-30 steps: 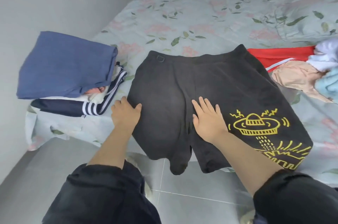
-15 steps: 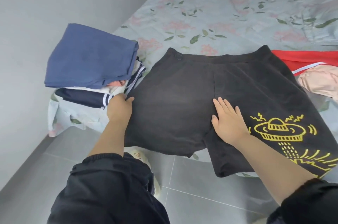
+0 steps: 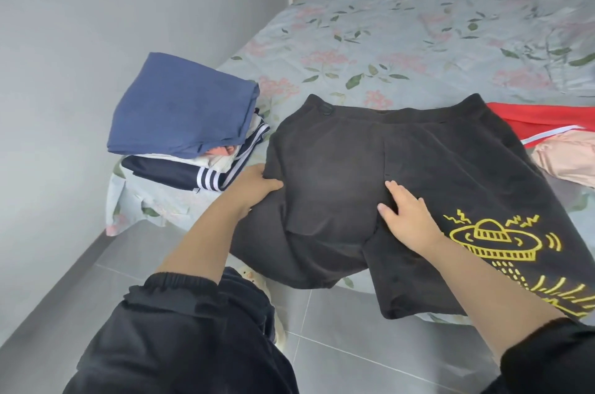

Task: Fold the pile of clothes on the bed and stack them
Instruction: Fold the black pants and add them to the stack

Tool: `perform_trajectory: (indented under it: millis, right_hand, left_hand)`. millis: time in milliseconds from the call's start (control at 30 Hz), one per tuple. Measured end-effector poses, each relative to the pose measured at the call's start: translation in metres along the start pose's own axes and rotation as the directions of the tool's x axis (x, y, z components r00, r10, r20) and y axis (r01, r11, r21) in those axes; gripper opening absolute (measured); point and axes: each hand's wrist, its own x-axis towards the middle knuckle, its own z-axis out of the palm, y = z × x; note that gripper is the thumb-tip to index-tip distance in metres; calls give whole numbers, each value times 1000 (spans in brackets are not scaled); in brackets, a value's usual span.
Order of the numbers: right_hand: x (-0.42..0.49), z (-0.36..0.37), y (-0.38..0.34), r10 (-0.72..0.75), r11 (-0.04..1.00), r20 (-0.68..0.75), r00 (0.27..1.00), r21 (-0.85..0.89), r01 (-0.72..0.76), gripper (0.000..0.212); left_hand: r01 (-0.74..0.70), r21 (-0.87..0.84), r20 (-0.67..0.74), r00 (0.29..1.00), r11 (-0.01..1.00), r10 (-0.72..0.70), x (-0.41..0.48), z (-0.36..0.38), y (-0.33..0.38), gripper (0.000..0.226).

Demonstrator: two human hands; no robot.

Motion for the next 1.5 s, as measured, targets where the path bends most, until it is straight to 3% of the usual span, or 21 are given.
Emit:
perform_trajectory:
  millis: [33, 100, 167, 200, 300, 400, 467, 500, 567, 633, 667, 733, 800, 900, 1000, 1067, 1133, 1200, 1300, 1433, 1500]
  right_hand:
    - [1, -12, 1, 97, 948, 22, 995, 304, -99, 50]
    - [0, -35, 11, 242, 600, 84, 967, 770, -217, 43]
    - [0, -52, 29, 279, 242, 165, 946, 941, -236, 45]
    - [0, -59, 37, 285, 152, 193, 939, 958, -243, 48]
    - [-4, -73, 55, 333, 70, 191, 923, 972, -226, 46]
    - [-9, -82, 71, 348, 34, 221, 911, 968, -248, 48]
    - [-12, -85, 76, 354, 36, 260, 898, 956, -291, 51]
    - [-12, -86, 76, 358, 40, 270, 894, 952, -304, 52]
    - [-12, -86, 76, 361, 66, 274, 891, 946, -318, 54]
    - [-11, -83, 70, 378, 208, 251, 891, 915, -346, 55]
    - [-9, -80, 65, 396, 318, 220, 892, 878, -358, 54]
    - [-8, -75, 56, 433, 548, 107, 895, 757, -355, 40]
    - [-8, -70, 45, 433, 653, 73, 898, 662, -368, 18]
    - [-6, -77, 37, 482, 610, 95, 871, 677, -412, 12]
    - [-8, -97, 50, 583, 522, 2, 812, 765, -376, 15]
    - [-19, -108, 68, 646, 538, -41, 762, 734, -416, 20]
    - [-34, -112, 86, 681, 663, -117, 723, 517, -541, 40]
    - [-43, -115, 96, 623, 782, -156, 767, 132, -609, 52]
    - [-35, -129, 93, 559, 818, -36, 829, -144, -558, 48]
    - [-30, -132, 88, 517, 855, 49, 854, -66, -514, 26]
    - [-32, -128, 93, 484, 867, 79, 872, 96, -489, 32]
  left_hand:
    - [-31, -15, 42, 999, 999, 32, -3, 12, 14, 30]
    - [-97, 5, 113, 989, 995, 96, -10, 41, 43, 40]
    - [-160, 65, 146, 978, 985, 149, -15, 75, 71, 57]
    - [-206, 85, 161, 968, 975, 190, -18, 93, 85, 63]
    - [-353, 97, 262, 911, 930, 319, -35, 153, 114, 71]
    - [-373, 63, 613, 746, 926, 259, -47, 190, 114, 68]
    - [-433, 81, 720, 649, 898, 248, -41, 193, 98, 46]
    - [-477, 75, 646, 692, 876, 322, -35, 190, 88, 34]
    - [-488, 69, 250, 853, 870, 459, -18, 180, 66, 27]
    - [-485, 201, -116, 851, 851, 513, -2, 166, 40, 34]
    - [-472, 308, -158, 831, 826, 534, 5, 160, 27, 37]
    - [-410, 443, -88, 865, 797, 493, 18, 155, 7, 41]
    - [-367, 524, -9, 900, 768, 436, 27, 159, 0, 43]
    - [-355, 546, -19, 900, 759, 435, 34, 165, 8, 39]
    - [-393, 408, -5, 901, 824, 433, 39, 167, 12, 43]
    - [-382, 296, -6, 916, 875, 402, 42, 171, 15, 47]
    - [-356, 260, -18, 928, 898, 373, 47, 178, 20, 48]
    - [-359, 325, -15, 923, 875, 385, 52, 187, 25, 47]
    - [-359, 491, 8, 913, 793, 408, 59, 199, 23, 48]
    - [-376, 570, 0, 889, 731, 458, 66, 206, 8, 50]
    - [-373, 584, -15, 883, 721, 469, 69, 207, 6, 50]
